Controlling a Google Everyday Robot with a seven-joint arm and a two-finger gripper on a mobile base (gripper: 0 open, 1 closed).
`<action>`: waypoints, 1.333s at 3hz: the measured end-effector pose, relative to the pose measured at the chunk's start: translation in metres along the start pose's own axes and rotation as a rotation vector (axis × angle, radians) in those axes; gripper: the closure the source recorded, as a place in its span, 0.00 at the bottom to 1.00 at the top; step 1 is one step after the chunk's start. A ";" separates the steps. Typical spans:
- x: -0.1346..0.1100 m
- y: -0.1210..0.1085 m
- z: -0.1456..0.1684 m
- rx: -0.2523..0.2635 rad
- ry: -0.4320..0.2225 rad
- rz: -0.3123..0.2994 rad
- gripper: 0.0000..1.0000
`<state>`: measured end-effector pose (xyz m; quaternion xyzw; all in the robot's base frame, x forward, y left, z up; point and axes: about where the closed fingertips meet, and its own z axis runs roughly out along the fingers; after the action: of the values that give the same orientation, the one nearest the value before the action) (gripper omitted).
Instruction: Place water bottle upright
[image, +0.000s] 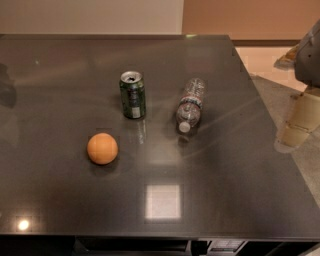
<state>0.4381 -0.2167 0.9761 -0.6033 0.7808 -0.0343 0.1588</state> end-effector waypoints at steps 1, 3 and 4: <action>0.000 0.000 0.000 0.000 0.000 0.000 0.00; -0.034 -0.032 0.024 -0.024 -0.045 -0.239 0.00; -0.056 -0.060 0.045 -0.033 -0.095 -0.407 0.00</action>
Offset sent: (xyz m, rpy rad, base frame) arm 0.0321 0.0229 -0.0051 -0.0199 0.0030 0.2490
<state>0.5193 -0.1728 0.9593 -0.7522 0.6347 -0.0244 0.1753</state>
